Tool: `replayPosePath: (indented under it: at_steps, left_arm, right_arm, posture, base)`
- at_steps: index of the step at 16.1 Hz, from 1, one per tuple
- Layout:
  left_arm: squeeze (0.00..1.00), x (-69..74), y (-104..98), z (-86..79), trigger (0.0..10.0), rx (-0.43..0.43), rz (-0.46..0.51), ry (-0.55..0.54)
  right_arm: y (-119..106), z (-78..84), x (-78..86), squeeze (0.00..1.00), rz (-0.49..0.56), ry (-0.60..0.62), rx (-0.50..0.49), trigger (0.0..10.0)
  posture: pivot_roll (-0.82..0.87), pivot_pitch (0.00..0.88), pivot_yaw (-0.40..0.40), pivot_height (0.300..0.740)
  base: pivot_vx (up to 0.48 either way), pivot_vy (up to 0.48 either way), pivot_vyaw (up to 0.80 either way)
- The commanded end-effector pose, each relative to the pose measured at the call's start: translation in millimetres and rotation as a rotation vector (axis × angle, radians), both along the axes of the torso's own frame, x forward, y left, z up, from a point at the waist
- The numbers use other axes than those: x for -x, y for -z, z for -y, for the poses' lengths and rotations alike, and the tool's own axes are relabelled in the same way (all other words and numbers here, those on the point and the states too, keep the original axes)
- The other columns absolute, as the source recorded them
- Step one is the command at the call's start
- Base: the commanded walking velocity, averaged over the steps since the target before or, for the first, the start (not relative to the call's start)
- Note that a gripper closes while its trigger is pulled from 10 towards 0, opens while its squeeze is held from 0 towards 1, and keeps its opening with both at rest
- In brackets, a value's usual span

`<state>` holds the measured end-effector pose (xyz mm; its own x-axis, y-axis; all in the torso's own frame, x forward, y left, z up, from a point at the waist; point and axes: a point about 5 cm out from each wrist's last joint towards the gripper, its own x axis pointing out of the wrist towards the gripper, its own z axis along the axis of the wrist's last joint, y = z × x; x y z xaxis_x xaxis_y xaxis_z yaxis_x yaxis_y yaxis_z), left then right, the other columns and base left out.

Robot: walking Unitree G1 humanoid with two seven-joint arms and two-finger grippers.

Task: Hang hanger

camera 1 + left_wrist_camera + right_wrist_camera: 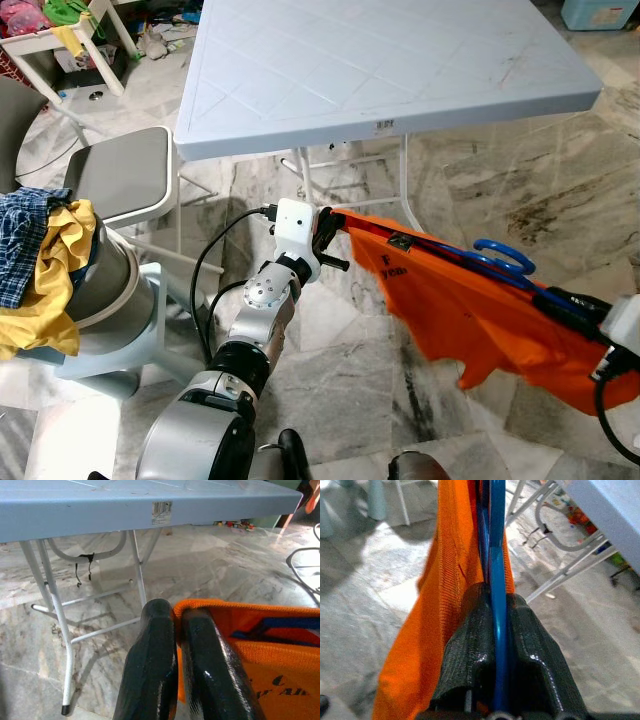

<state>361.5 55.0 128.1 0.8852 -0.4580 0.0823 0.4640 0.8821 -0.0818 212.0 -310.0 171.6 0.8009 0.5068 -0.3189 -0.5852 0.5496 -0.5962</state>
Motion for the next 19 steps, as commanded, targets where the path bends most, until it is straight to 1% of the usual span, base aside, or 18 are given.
replayPosePath:
  at_steps: [1,2,4,5,6,7,8,9,11,12,13,14,15,16,17,19]
  left_arm:
    - [0.00,-9.5,1.3,-58.0,0.0,0.045,-0.013,-0.250]
    - [0.00,-9.7,1.3,-58.3,0.0,0.041,-0.013,-0.250]
    - [0.00,-9.9,1.7,-59.4,0.0,0.033,-0.015,-0.254]
    - [0.00,-10.0,2.1,-60.1,0.0,0.028,-0.016,-0.258]
    - [0.00,-9.5,3.1,-59.8,0.0,0.026,-0.018,-0.259]
    - [0.00,-9.1,3.7,-58.9,0.0,0.025,-0.018,-0.258]
    - [0.00,-8.8,3.7,-57.1,0.0,0.024,-0.016,-0.256]
    - [0.00,-8.6,3.6,-55.6,0.0,0.024,-0.015,-0.254]
    - [0.00,-8.2,4.2,-55.3,0.0,0.012,-0.012,-0.261]
    - [0.00,-8.2,4.9,-56.6,0.0,-0.001,-0.013,-0.267]
    - [0.00,-8.0,6.6,-59.5,0.0,-0.016,-0.018,-0.275]
    - [0.00,-8.1,7.0,-60.7,0.0,-0.019,-0.020,-0.277]
    - [0.00,-8.3,7.7,-63.4,0.0,-0.027,-0.024,-0.284]
    - [0.00,-8.5,8.0,-64.8,0.0,-0.032,-0.026,-0.287]
    - [0.00,-8.8,8.4,-66.1,0.0,-0.040,-0.029,-0.290]
    - [0.00,-9.0,8.4,-65.1,0.0,-0.044,-0.030,-0.287]
  right_arm:
    - [-9.2,28.8,12.2,0.00,-0.065,0.123,-0.015,10.0]
    - [-13.5,23.1,14.0,0.00,-0.097,0.080,-0.045,10.0]
    - [-15.6,18.0,16.5,0.00,-0.136,0.035,-0.043,10.0]
    - [-12.0,17.7,17.8,0.00,-0.164,0.018,-0.002,10.0]
    - [-3.2,17.8,18.2,0.00,-0.190,0.000,0.087,10.0]
    - [1.6,16.6,17.0,0.00,-0.203,-0.006,0.137,10.0]
    - [4.3,15.7,10.2,0.00,-0.154,-0.006,0.220,10.0]
    - [4.5,14.8,3.2,0.00,-0.099,-0.001,0.277,10.0]
    - [2.4,10.4,-0.9,0.00,-0.084,-0.027,0.310,10.0]
    - [-1.4,9.3,0.0,0.00,-0.092,-0.053,0.326,10.0]
    - [-10.3,9.5,3.9,0.00,-0.128,-0.089,0.321,10.0]
    - [-16.0,10.2,4.7,0.00,-0.123,-0.095,0.319,10.0]
    - [-30.5,12.9,8.0,0.00,-0.142,-0.109,0.275,10.0]
    - [-41.5,16.7,9.8,0.00,-0.147,-0.110,0.251,10.0]
    - [-63.7,30.2,15.4,0.00,-0.173,-0.094,0.220,10.0]
    - [-75.4,43.7,21.2,0.00,-0.200,-0.065,0.215,10.0]
  posture:
    - [-0.35,0.231,0.139,0.740]
    - [-0.35,0.232,0.140,0.740]
    - [-0.36,0.233,0.139,0.740]
    - [-0.36,0.233,0.138,0.740]
    - [-0.36,0.235,0.137,0.740]
    - [-0.36,0.236,0.135,0.740]
    - [-0.36,0.236,0.134,0.740]
    - [-0.35,0.236,0.131,0.740]
    - [-0.35,0.234,0.132,0.740]
    - [-0.35,0.234,0.133,0.740]
    - [-0.34,0.232,0.135,0.740]
    - [-0.34,0.232,0.136,0.740]
    - [-0.35,0.231,0.139,0.740]
    - [-0.35,0.230,0.140,0.740]
    - [-0.36,0.229,0.142,0.740]
    - [-0.36,0.229,0.141,0.740]
  base:
    - [0.000,0.000,0.00]
    - [0.000,0.000,0.00]
    - [0.000,0.000,0.00]
    - [0.000,0.000,0.00]
    - [0.000,0.000,0.00]
    - [0.000,0.000,0.00]
    - [0.000,0.000,0.00]
    - [0.000,0.000,0.00]
    - [0.000,0.000,0.00]
    - [0.000,0.000,0.00]
    - [0.000,0.000,0.00]
    - [0.000,0.000,0.00]
    - [0.000,0.000,0.00]
    - [0.000,0.000,0.00]
    - [0.000,0.000,0.00]
    - [0.000,0.000,0.00]
